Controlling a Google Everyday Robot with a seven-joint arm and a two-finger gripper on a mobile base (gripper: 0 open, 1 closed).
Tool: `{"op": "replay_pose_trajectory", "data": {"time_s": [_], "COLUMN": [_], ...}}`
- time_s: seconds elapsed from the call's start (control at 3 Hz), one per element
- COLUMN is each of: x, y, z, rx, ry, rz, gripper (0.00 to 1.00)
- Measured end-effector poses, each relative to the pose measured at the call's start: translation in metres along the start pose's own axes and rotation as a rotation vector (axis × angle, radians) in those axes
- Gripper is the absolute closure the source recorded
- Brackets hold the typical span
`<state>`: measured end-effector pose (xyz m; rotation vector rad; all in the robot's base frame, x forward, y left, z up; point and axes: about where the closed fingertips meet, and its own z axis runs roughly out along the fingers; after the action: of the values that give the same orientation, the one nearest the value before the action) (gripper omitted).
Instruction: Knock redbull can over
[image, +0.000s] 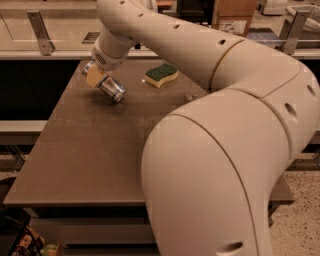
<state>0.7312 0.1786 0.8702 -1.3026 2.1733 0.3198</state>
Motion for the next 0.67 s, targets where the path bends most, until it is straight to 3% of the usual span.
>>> {"op": "replay_pose_trajectory", "data": {"time_s": [0.67], "x": [-0.003], "y": [-0.004], "z": [0.042], "rx": [-0.081], "ry": [0.018], "rz": [-0.024], "gripper": [1.0]}}
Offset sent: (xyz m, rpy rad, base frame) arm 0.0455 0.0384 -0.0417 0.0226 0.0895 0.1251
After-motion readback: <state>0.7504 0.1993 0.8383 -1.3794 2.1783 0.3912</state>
